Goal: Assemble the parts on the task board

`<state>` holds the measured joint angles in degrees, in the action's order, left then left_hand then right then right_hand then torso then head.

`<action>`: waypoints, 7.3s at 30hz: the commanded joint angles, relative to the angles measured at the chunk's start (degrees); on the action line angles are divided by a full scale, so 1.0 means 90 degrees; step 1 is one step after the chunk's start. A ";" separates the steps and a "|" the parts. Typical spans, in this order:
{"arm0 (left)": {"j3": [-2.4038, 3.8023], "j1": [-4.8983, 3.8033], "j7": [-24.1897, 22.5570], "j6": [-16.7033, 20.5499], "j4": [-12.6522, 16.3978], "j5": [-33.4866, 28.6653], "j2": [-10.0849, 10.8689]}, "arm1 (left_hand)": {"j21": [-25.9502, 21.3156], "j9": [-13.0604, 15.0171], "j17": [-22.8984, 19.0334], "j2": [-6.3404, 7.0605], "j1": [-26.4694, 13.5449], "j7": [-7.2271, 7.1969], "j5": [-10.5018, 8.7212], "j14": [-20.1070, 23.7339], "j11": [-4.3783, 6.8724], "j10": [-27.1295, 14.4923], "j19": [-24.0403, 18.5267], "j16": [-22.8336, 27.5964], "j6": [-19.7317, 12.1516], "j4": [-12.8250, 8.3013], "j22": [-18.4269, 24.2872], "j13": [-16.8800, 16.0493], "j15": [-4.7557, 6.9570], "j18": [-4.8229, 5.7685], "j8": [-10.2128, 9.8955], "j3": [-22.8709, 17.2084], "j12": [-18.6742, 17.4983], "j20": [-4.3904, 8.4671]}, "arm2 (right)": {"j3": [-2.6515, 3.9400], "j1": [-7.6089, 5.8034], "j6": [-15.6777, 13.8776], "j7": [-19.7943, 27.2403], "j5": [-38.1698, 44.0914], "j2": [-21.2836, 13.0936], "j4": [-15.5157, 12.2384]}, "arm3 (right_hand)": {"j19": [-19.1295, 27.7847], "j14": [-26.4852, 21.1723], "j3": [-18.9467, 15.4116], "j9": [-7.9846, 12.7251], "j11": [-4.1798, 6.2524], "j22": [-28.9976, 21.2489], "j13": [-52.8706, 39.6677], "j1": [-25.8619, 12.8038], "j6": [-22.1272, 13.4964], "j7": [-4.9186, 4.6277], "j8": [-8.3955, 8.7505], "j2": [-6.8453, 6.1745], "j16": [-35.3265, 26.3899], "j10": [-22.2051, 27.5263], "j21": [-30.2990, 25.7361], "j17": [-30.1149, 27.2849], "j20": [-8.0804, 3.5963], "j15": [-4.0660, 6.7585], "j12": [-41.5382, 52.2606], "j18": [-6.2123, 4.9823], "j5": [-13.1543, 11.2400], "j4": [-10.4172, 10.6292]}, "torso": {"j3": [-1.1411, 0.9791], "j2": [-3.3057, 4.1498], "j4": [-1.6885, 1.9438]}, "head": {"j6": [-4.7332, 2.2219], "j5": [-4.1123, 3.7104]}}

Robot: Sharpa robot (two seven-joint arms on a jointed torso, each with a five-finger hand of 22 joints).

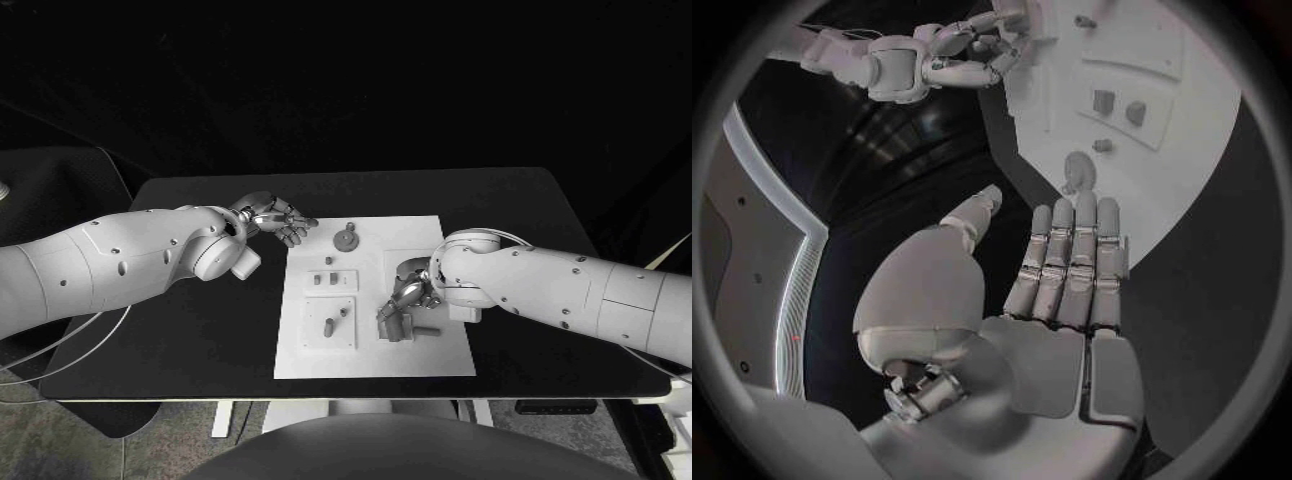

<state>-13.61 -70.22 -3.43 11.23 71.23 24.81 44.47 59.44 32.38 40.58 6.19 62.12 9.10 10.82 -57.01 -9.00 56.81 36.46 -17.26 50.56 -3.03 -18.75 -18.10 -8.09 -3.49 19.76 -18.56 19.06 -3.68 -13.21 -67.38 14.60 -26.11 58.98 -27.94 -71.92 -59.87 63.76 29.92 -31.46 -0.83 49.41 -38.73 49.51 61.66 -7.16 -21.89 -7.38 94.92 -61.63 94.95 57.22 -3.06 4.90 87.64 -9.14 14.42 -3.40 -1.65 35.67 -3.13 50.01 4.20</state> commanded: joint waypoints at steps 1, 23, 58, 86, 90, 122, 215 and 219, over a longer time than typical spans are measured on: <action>0.0003 -0.0009 -0.0010 -0.0089 0.0016 0.0015 -0.0003 | -0.0035 -0.0008 -0.0005 -0.0001 -0.0043 0.0001 -0.0017 0.0025 0.0007 -0.0047 -0.0035 0.0027 0.0025 -0.0005 -0.0011 0.0011 -0.0006 -0.0082 -0.0036 0.0031 -0.0021 0.0019 | -0.0021 0.0028 0.0068 -0.0165 0.0202 -0.0010 0.0014 | 0.0055 -0.0056 0.0442 -0.0013 0.0009 0.0011 0.0000 0.0695 0.0009 -0.0061 -0.0008 0.0696 0.0659 0.0042 0.0795 0.0012 -0.0004 0.0010 -0.0024 -0.0651 -0.0027 -0.0402 | 0.0000 -0.0002 0.0003 | -0.0001 -0.0002; 0.0003 -0.0009 -0.0002 -0.0101 0.0002 0.0018 -0.0027 | -0.0037 -0.0009 -0.0008 -0.0002 -0.0050 0.0001 -0.0016 0.0031 0.0006 -0.0058 -0.0040 0.0030 0.0023 -0.0002 -0.0011 0.0012 -0.0007 -0.0080 -0.0038 0.0035 -0.0029 0.0019 | -0.0023 0.0029 -0.0262 -0.0179 0.0184 0.0126 0.0073 | 0.0072 -0.0080 0.0173 -0.0031 -0.0012 0.0069 -0.0008 -0.0341 0.0049 -0.0054 0.0032 0.0235 0.0663 0.0048 0.0776 0.0051 0.0050 -0.0015 -0.0001 -0.0651 -0.0412 0.0034 | -0.0001 0.0002 -0.0002 | -0.0001 -0.0009; 0.0003 -0.0009 0.0010 -0.0112 -0.0006 0.0019 -0.0048 | -0.0040 -0.0010 -0.0012 -0.0006 -0.0056 0.0001 -0.0016 0.0038 0.0005 -0.0067 -0.0045 0.0032 0.0022 0.0001 -0.0011 0.0013 -0.0008 -0.0078 -0.0041 0.0038 -0.0036 0.0018 | -0.0026 0.0053 -0.0175 -0.0160 0.0060 0.0256 0.0089 | 0.0057 -0.0055 0.0122 -0.0050 0.0008 0.0088 -0.0009 -0.0710 0.0043 -0.0051 0.0041 0.0142 0.0663 0.0030 0.0778 0.0068 0.0033 -0.0001 0.0005 -0.0651 -0.0415 0.0203 | -0.0004 0.0000 0.0000 | -0.0001 -0.0018; 0.0003 -0.0009 0.0015 -0.0121 -0.0029 0.0019 -0.0063 | -0.0042 -0.0011 -0.0015 -0.0008 -0.0060 0.0001 -0.0016 0.0043 0.0004 -0.0074 -0.0049 0.0033 0.0021 0.0003 -0.0012 0.0014 -0.0009 -0.0076 -0.0043 0.0041 -0.0040 0.0018 | -0.0026 0.0053 -0.0305 -0.0088 0.0066 0.0233 0.0075 | 0.0108 -0.0113 0.0050 -0.0041 -0.0004 0.0088 -0.0004 -0.0954 -0.0055 -0.0068 0.0101 -0.0153 0.0630 0.0110 0.0742 0.0073 0.0023 -0.0004 -0.0022 -0.0651 -0.0418 0.0232 | -0.0004 0.0000 -0.0001 | -0.0001 0.0002; 0.0003 -0.0009 0.0011 -0.0125 -0.0032 0.0019 -0.0066 | -0.0043 -0.0011 -0.0016 -0.0008 -0.0061 0.0001 -0.0016 0.0044 0.0004 -0.0075 -0.0050 0.0034 0.0021 0.0004 -0.0012 0.0014 -0.0009 -0.0076 -0.0043 0.0042 -0.0041 0.0018 | -0.0026 0.0053 -0.0420 -0.0069 0.0145 0.0217 0.0072 | 0.0129 -0.0139 0.0009 -0.0033 -0.0011 0.0087 -0.0004 -0.1036 -0.0108 -0.0079 0.0131 -0.0219 0.0618 0.0142 0.0730 0.0075 0.0021 -0.0008 -0.0030 -0.0651 -0.0419 0.0229 | -0.0001 0.0000 0.0001 | -0.0001 0.0006; 0.0003 -0.0008 0.0022 -0.0120 -0.0049 0.0025 -0.0064 | -0.0045 -0.0012 -0.0020 -0.0012 -0.0063 0.0000 -0.0015 0.0050 0.0004 -0.0081 -0.0055 0.0035 0.0021 0.0004 -0.0012 0.0013 -0.0009 -0.0074 -0.0045 0.0044 -0.0046 0.0019 | -0.0022 0.0050 -0.0806 0.0104 0.0419 -0.0239 -0.0334 | 0.0216 -0.0206 -0.0671 -0.0091 0.0002 0.0119 -0.0059 -0.1549 -0.0140 -0.0067 0.0117 -0.0153 0.0643 0.0189 0.0745 0.0139 -0.0027 0.0007 0.0052 -0.0651 -0.0440 -0.0089 | -0.0004 -0.0001 -0.0005 | -0.0001 0.0007; 0.0003 -0.0005 -0.0229 -0.0135 -0.0089 0.0003 0.0013 | -0.0046 -0.0010 -0.0028 -0.0015 -0.0024 -0.0005 -0.0013 0.0049 0.0012 -0.0050 -0.0065 0.0027 0.0045 -0.0025 -0.0018 0.0000 -0.0006 -0.0075 -0.0037 0.0036 -0.0033 0.0026 | -0.0055 0.0530 -0.1960 0.2091 0.4397 -0.1902 -0.1827 | 0.0395 -0.0389 -0.0806 -0.0196 -0.0046 0.0175 -0.0030 0.1323 -0.0815 -0.0174 0.0331 -0.0201 0.0468 0.0430 0.0607 0.0177 -0.0010 -0.0027 -0.0048 -0.0649 -0.0410 -0.0490 | 0.0006 0.0000 0.0008 | -0.0002 -0.0088; 0.0003 -0.0005 -0.0210 -0.0146 -0.0091 0.0003 0.0022 | -0.0046 -0.0010 -0.0028 -0.0015 -0.0023 -0.0005 -0.0013 0.0049 0.0012 -0.0048 -0.0065 0.0027 0.0045 -0.0026 -0.0018 0.0000 -0.0006 -0.0075 -0.0037 0.0036 -0.0032 0.0026 | -0.0056 0.0565 -0.1946 0.2058 0.4418 -0.1868 -0.1820 | 0.0397 -0.0391 -0.0817 -0.0200 -0.0048 0.0174 -0.0030 0.1323 -0.0797 -0.0171 0.0320 -0.0192 0.0468 0.0431 0.0606 0.0177 -0.0008 -0.0029 -0.0047 -0.0650 -0.0408 -0.0484 | 0.0002 0.0000 0.0006 | -0.0006 -0.0073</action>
<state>-13.62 -70.21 -4.93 10.65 70.32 25.12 44.69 59.22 32.32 40.42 6.18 62.12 9.10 10.82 -57.01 -9.06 56.47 36.25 -17.26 50.56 -3.19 -18.84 -18.08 -8.09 -3.12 19.58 -18.41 18.84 -3.48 -13.73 -62.35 -4.10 -7.03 96.42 -44.87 -88.35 -56.70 60.59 22.93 -33.21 -1.42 51.04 -39.07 61.10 56.03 -6.77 -18.95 -9.35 94.92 -58.13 94.95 58.90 -2.96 4.61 87.42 -9.98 10.65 -7.82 -1.60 35.70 -3.08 50.00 3.44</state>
